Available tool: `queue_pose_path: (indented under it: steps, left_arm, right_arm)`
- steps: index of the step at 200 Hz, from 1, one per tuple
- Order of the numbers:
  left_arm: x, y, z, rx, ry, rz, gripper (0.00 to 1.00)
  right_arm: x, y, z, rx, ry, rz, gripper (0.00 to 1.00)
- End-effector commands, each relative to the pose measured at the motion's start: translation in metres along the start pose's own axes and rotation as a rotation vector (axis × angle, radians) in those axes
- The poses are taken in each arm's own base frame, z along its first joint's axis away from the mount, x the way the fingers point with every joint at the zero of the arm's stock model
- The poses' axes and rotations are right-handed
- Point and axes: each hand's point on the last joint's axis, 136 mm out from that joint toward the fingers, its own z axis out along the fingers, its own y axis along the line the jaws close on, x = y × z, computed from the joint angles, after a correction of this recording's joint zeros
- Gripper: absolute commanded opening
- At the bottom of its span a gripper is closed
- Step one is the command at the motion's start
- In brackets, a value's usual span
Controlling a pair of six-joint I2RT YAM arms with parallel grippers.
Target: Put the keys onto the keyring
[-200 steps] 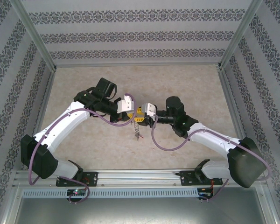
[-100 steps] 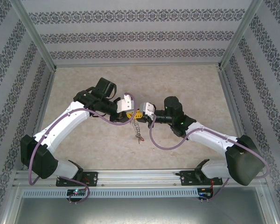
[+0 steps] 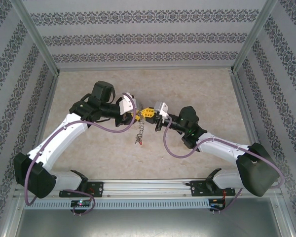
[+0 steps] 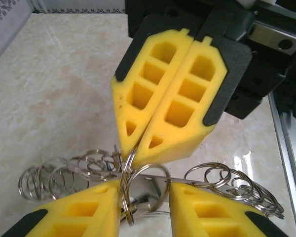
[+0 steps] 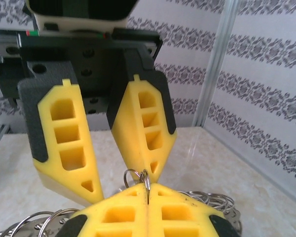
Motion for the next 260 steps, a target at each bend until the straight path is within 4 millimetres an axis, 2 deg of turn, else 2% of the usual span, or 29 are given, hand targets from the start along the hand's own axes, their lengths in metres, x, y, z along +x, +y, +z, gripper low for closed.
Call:
queue_pose_path:
  steps: [1, 52, 100, 133, 175, 194, 228, 238, 244, 260]
  left_arm:
    - [-0.014, 0.006, -0.005, -0.008, -0.055, -0.031, 0.30]
    - [-0.024, 0.018, 0.000, -0.033, -0.126, -0.050, 0.31]
    - [-0.033, 0.012, -0.001, 0.002, -0.176, -0.034, 0.26]
    - [-0.039, 0.015, -0.006, -0.048, -0.237, -0.039, 0.32]
    - [-0.042, 0.019, -0.012, -0.056, -0.197, -0.035, 0.32]
    - [-0.046, 0.017, -0.014, -0.043, -0.212, -0.034, 0.27]
    - [-0.050, 0.013, -0.017, -0.030, -0.239, -0.022, 0.11]
    - [-0.050, 0.012, -0.017, -0.029, -0.235, -0.021, 0.10]
    - [-0.047, 0.011, -0.016, -0.026, -0.230, -0.024, 0.13]
    - [-0.043, 0.009, -0.016, -0.019, -0.216, -0.030, 0.38]
  right_arm:
    - [-0.039, -0.005, -0.003, 0.051, -0.160, -0.022, 0.00]
    - [-0.046, 0.003, -0.006, 0.041, -0.187, 0.007, 0.00]
    - [-0.046, 0.002, -0.004, 0.090, -0.235, 0.066, 0.00]
    - [-0.048, 0.005, 0.005, 0.081, -0.260, 0.087, 0.00]
    - [-0.051, 0.014, 0.008, 0.022, -0.271, 0.098, 0.00]
    - [-0.047, 0.021, 0.008, -0.011, -0.259, 0.102, 0.00]
    - [-0.029, 0.025, 0.007, -0.017, -0.206, 0.107, 0.00]
    - [-0.024, 0.026, 0.006, -0.019, -0.194, 0.108, 0.00]
    - [-0.022, 0.027, 0.006, -0.016, -0.190, 0.107, 0.00]
    - [-0.018, 0.026, 0.003, -0.004, -0.184, 0.105, 0.00]
